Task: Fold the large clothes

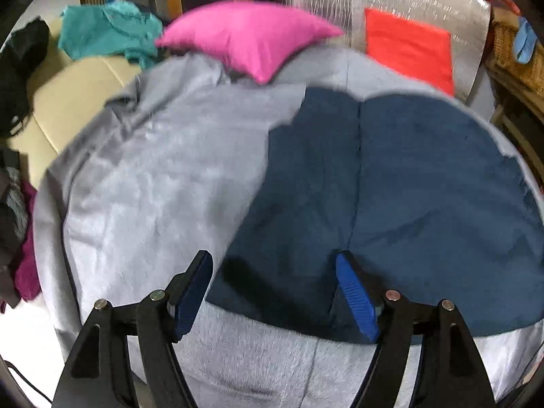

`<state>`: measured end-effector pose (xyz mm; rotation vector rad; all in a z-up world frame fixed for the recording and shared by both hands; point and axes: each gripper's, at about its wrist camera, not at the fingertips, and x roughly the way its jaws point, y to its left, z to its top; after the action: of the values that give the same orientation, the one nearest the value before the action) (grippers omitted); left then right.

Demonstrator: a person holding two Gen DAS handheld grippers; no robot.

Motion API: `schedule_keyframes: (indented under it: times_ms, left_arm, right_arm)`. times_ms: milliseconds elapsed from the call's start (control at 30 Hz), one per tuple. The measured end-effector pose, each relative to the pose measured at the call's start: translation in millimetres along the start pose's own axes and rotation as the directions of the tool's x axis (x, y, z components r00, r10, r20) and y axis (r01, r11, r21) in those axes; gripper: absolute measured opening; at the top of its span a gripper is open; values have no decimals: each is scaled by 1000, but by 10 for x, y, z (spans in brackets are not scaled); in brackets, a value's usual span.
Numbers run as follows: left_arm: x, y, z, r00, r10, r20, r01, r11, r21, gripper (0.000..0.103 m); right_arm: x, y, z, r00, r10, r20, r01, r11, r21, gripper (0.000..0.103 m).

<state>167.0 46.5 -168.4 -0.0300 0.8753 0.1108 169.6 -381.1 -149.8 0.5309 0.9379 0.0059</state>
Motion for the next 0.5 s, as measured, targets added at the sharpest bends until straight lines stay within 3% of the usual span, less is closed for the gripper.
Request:
schedule_keyframes:
  times_ms: [100,200,267,367,500]
  left_arm:
    - [-79,-126,176,999,-19,37,18,999,28,77]
    - [13,-273,332,1000,0,28,-1,999,47,77]
    - [177,-365,413,1000,23,-3,-23,998,56,77]
    - [469,-413,381,997,24,-68,-20,998,52,77]
    - [490,-390,352,999,16,-47,-14,998,53,77]
  right_arm:
    - [-37,139,144,997,9,76,-7,1000,-26,50]
    - [116,303,344,995,27,95,-24,999,-30,50]
    - [253,345,431,997,21,78,-19,999,-28,50]
    - [647,280,547,1000,-6,-19,7,999,41,49]
    - [758,275,682,999,-11,-53,16,996,83,50]
